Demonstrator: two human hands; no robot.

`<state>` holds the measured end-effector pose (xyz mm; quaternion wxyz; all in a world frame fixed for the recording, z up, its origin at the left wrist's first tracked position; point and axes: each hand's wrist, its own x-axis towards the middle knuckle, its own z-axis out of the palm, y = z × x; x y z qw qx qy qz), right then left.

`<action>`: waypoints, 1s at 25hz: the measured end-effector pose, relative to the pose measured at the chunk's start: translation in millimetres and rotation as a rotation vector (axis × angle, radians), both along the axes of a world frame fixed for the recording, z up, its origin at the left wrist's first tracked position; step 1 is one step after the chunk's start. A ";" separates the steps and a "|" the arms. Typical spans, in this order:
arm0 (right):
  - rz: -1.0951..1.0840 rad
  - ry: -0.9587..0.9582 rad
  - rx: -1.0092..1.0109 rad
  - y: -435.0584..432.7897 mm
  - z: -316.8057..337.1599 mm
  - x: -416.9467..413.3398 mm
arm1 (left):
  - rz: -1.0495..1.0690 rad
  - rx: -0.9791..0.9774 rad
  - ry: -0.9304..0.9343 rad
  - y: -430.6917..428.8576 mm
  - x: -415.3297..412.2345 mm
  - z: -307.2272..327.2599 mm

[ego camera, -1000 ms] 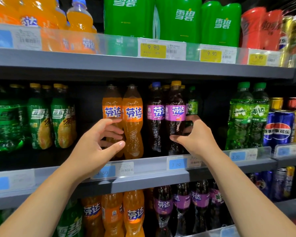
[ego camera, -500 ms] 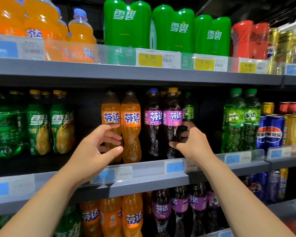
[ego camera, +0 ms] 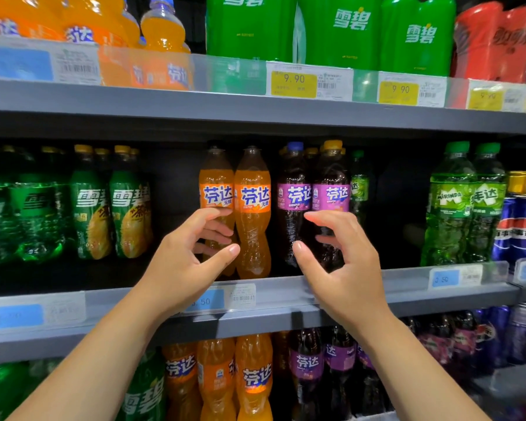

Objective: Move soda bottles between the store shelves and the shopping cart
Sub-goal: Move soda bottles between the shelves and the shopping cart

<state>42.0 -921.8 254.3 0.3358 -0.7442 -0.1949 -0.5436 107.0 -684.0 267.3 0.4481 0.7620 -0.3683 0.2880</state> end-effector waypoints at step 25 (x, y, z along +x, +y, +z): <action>0.162 0.216 -0.038 32.5 -18.4 18.2 | 0.071 0.041 -0.094 11.2 -16.6 1.8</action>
